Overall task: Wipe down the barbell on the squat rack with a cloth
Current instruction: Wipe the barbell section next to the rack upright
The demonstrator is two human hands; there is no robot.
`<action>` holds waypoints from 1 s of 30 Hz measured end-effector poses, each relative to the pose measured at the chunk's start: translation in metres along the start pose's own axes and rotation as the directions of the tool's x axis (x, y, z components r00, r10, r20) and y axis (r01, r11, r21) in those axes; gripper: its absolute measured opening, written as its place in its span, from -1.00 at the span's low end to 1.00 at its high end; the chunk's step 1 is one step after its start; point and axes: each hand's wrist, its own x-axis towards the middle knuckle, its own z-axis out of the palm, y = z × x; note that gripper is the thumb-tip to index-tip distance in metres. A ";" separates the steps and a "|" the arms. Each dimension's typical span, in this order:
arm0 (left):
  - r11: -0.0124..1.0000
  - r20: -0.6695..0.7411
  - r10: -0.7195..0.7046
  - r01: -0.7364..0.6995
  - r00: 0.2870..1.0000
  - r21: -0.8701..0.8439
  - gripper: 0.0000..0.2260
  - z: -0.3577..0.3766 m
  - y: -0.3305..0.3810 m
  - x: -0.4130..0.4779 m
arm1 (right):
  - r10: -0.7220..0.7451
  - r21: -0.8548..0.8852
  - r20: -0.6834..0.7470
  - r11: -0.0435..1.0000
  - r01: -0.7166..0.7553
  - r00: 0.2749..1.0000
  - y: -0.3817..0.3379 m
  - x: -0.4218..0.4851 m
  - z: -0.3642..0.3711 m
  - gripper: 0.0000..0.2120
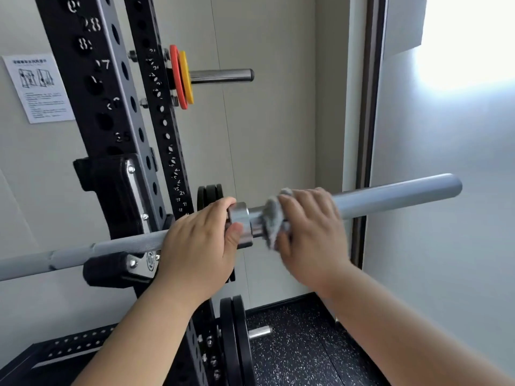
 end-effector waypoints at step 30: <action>0.999 0.120 0.042 -0.038 0.992 -0.038 -0.68 -0.013 -0.020 -0.001 | -0.180 0.280 0.094 0.949 0.147 0.979 -0.042 0.037 -0.002 -0.60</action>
